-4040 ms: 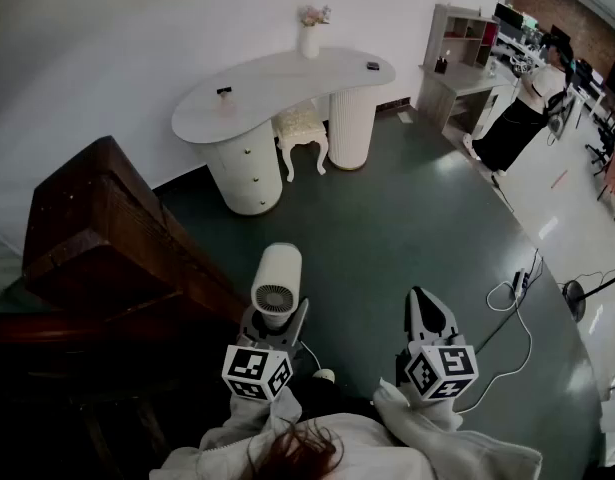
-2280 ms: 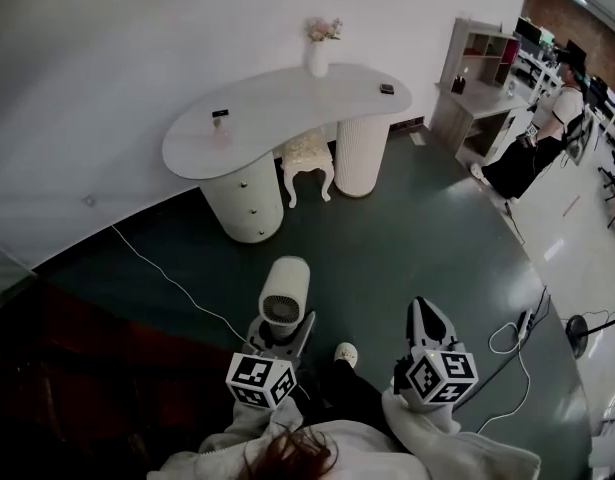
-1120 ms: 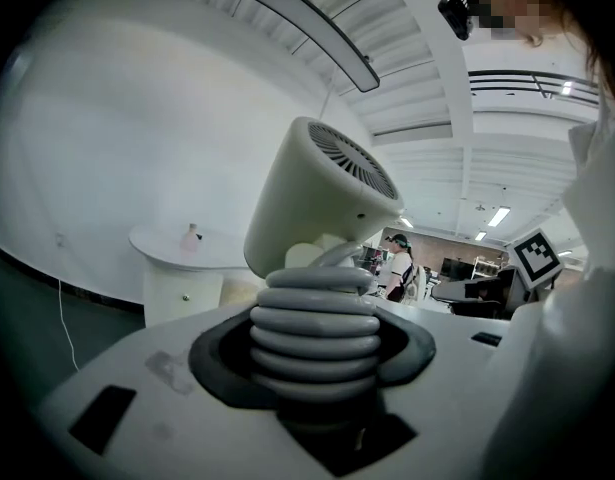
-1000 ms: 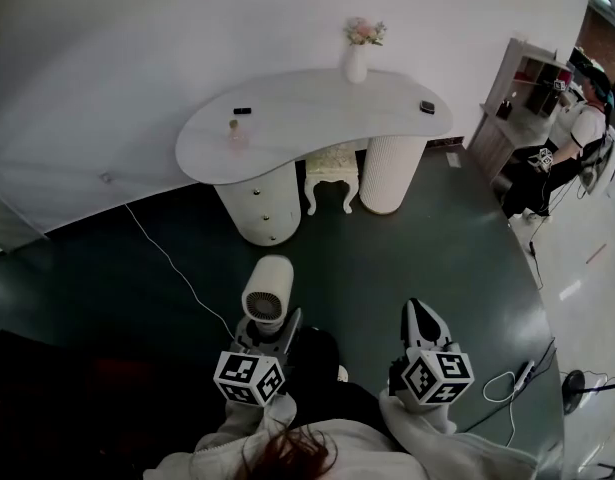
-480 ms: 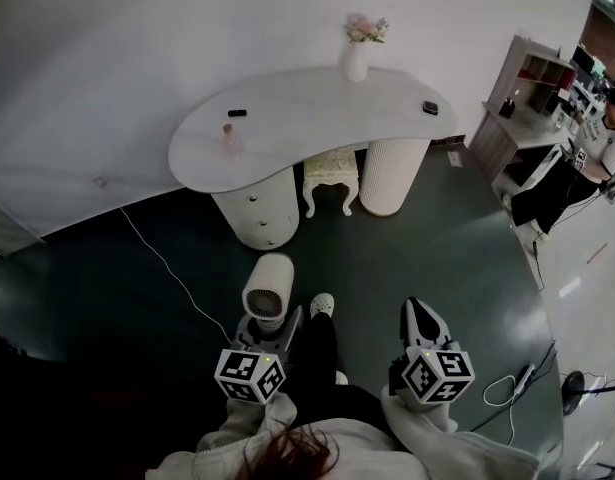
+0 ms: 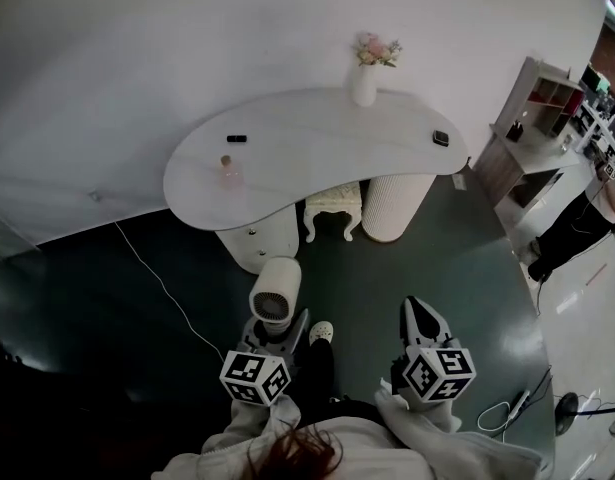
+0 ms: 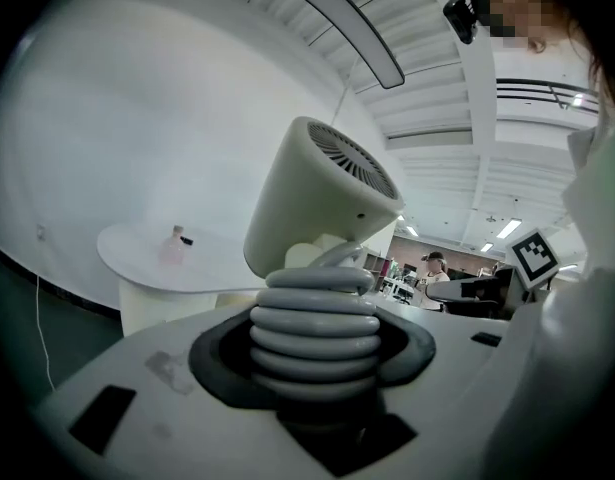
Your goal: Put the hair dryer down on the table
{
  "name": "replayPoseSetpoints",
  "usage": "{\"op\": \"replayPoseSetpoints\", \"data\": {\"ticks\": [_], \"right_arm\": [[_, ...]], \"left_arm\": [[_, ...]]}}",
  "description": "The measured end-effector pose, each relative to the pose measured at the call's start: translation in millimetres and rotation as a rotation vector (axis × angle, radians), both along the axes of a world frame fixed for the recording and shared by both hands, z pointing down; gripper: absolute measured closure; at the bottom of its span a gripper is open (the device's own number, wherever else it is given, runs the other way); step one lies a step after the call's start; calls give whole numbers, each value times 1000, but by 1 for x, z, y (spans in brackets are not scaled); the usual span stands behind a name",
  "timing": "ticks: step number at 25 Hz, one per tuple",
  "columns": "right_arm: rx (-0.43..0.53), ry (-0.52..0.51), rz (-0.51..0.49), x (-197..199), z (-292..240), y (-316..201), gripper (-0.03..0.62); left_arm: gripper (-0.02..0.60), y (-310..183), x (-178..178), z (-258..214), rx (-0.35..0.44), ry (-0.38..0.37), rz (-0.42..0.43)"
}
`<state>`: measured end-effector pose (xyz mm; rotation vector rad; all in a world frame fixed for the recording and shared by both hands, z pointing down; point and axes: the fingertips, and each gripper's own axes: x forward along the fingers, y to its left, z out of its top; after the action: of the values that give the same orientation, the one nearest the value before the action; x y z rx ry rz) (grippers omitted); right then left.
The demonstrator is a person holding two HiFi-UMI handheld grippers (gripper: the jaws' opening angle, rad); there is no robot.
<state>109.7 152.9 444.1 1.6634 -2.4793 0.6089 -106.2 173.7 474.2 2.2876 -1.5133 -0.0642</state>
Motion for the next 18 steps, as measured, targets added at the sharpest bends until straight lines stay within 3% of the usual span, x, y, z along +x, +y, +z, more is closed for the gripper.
{"op": "replayPoseSetpoints", "data": {"ticks": [7,18], "right_arm": [[-5,-16,-36,-29,-11,-70,546],[1,-36,8,-42,-12,-152,546]], "left_arm": [[364,-66,-19,-11,-3,8,-10],[364,-158,-40,-14,17,7,14]]}}
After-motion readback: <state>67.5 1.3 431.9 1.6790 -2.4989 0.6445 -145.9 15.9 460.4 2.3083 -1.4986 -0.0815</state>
